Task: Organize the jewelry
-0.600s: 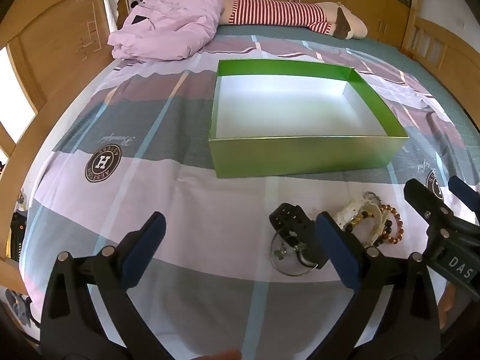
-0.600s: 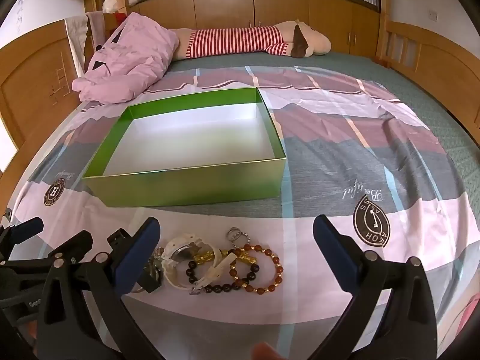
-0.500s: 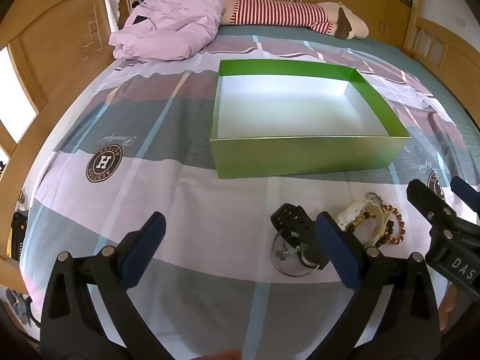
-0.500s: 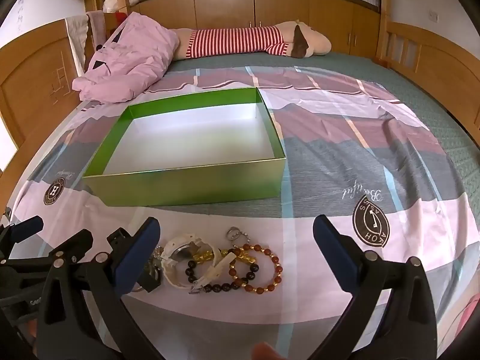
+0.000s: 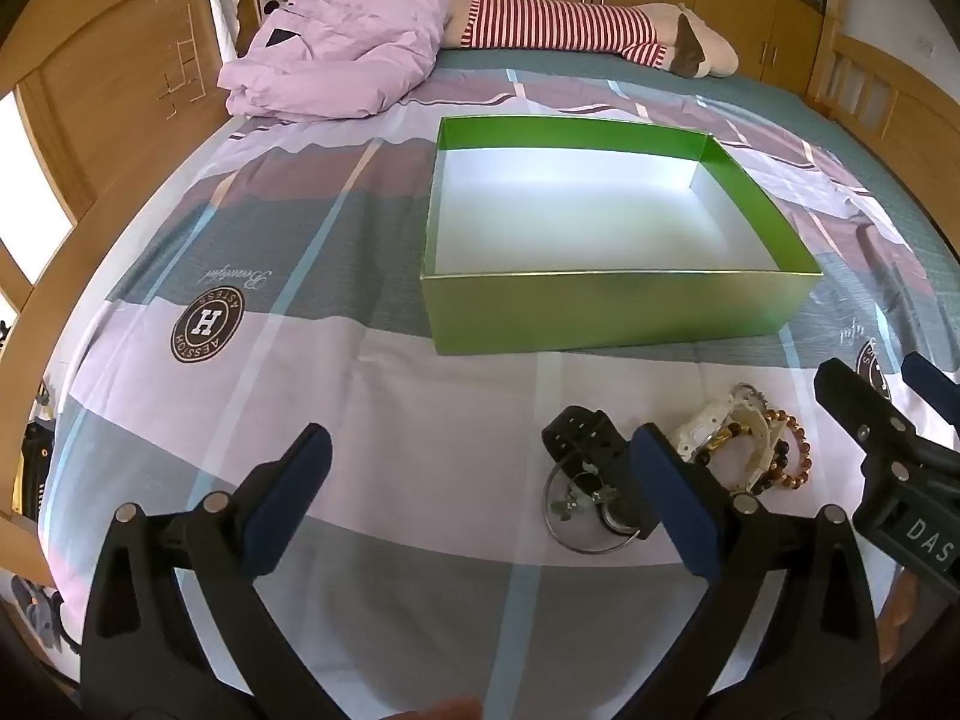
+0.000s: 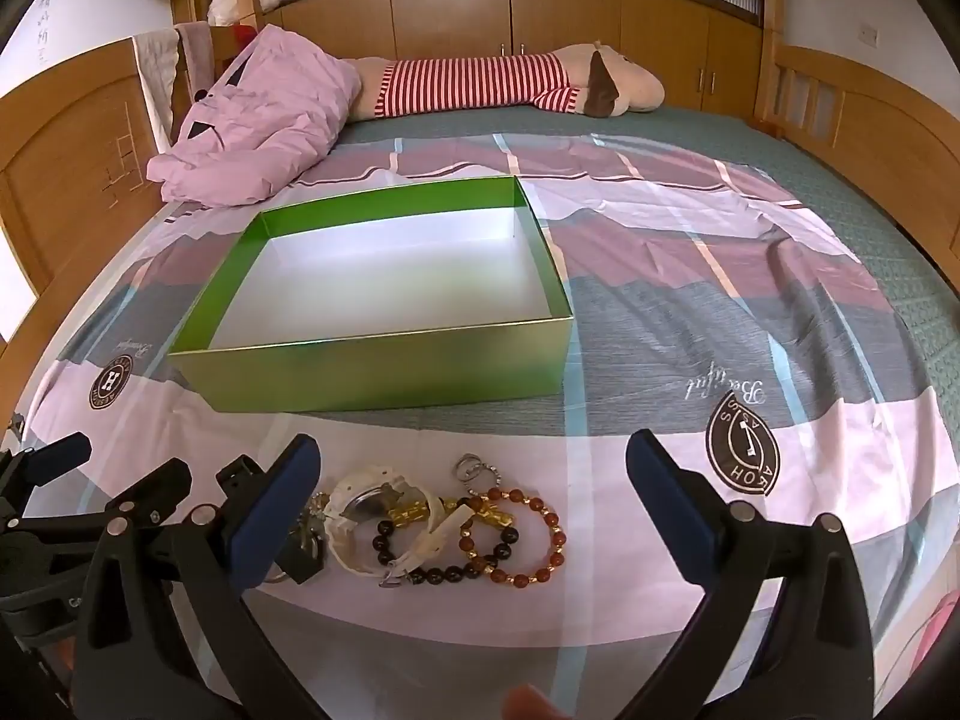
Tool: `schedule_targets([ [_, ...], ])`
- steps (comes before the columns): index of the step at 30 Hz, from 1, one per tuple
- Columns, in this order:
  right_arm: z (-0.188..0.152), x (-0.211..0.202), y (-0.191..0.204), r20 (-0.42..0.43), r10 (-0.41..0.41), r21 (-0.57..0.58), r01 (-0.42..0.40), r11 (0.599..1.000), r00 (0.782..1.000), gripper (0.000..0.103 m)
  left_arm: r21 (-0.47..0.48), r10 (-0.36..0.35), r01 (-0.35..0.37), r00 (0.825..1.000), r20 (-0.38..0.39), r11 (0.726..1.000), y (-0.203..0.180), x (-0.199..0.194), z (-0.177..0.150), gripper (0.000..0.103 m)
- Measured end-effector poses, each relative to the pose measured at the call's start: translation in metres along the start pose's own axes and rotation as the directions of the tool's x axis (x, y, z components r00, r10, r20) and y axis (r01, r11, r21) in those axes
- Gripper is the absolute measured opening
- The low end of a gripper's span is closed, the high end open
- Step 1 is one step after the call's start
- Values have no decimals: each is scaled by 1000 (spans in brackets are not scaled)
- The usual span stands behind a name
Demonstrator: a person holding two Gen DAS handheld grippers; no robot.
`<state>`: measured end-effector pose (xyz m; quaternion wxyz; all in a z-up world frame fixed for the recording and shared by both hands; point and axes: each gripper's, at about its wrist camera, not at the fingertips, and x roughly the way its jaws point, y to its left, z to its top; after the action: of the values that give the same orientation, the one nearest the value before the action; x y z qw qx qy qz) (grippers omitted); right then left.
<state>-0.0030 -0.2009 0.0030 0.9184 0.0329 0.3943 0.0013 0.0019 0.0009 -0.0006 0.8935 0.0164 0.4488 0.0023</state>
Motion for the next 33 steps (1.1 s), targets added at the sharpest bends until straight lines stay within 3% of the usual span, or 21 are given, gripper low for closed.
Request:
schedule_targets([
  [33,-1,0,0,4,1,-3,-1,1000,1000,102,5,3,-3,1000,-2,1000,-4,3,-2,101],
])
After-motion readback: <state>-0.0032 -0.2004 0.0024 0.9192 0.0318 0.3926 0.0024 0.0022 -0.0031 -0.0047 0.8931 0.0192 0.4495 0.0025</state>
